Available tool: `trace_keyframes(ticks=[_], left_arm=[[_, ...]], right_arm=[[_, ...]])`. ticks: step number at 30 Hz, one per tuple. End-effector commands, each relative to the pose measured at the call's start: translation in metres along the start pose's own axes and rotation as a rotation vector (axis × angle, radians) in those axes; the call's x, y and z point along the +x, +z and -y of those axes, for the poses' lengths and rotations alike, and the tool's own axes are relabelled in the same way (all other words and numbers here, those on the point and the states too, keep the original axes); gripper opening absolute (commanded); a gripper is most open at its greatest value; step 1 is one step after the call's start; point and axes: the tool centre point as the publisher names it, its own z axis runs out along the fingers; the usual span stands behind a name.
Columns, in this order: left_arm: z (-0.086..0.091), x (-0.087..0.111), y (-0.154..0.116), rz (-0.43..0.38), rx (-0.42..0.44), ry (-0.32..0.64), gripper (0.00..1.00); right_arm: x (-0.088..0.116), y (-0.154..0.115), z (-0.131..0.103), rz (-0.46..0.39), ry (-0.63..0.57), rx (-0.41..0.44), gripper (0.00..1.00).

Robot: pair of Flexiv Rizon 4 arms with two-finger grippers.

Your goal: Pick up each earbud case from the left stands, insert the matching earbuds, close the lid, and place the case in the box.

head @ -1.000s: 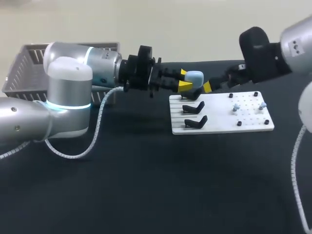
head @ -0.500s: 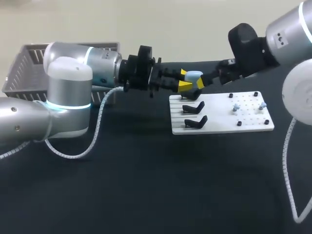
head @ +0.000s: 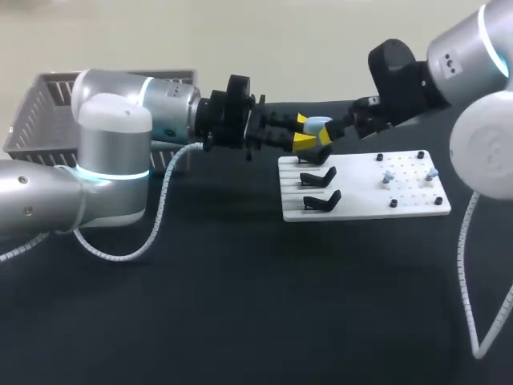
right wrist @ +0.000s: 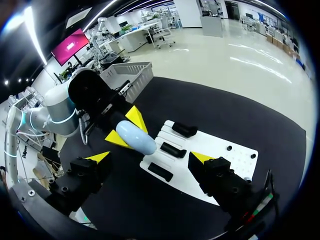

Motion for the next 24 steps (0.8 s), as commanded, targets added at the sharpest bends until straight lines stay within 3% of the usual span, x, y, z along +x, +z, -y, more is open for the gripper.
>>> trace_keyframes(ticks=[1, 24], left_arm=[[-0.001, 0.001, 0.0, 0.001, 0.0, 0.001, 0.0], [-0.001, 0.001, 0.0, 0.001, 0.0, 0.001, 0.0]], right_arm=[[-0.003, 0.004, 0.004, -0.001, 0.002, -0.005, 1.0], [-0.011, 0.007, 0.017, 0.02, 0.034, 0.002, 1.0]])
